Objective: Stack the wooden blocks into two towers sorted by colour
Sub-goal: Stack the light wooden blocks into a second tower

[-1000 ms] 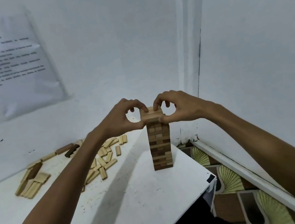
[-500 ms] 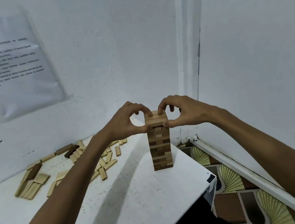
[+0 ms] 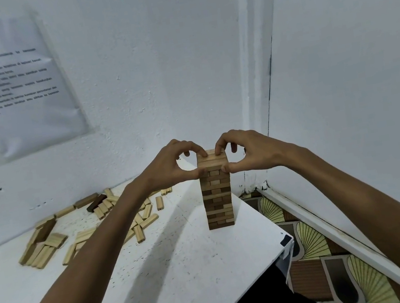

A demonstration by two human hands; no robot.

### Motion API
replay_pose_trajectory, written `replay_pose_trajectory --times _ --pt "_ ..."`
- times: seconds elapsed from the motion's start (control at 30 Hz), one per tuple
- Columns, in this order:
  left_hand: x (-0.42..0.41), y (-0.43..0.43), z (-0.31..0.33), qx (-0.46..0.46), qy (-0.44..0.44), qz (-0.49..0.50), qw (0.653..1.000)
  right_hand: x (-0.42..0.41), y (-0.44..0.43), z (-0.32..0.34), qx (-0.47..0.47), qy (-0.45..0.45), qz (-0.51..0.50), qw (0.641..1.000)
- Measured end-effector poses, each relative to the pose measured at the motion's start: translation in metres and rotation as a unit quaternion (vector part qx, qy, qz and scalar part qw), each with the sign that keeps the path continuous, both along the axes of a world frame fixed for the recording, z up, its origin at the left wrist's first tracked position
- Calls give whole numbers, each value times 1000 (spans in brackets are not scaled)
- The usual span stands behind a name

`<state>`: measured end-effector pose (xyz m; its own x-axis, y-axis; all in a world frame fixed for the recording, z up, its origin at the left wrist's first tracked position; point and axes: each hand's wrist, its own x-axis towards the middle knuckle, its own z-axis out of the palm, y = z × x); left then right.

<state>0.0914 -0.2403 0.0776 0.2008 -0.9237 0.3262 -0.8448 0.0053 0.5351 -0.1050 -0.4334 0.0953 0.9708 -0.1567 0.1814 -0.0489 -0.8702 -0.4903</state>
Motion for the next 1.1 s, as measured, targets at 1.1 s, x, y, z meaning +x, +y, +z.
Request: replay_pose_trajectory --times 1.1 --pt "40 142 2 18 -9 205 979 89 128 13 -149 4 107 983"
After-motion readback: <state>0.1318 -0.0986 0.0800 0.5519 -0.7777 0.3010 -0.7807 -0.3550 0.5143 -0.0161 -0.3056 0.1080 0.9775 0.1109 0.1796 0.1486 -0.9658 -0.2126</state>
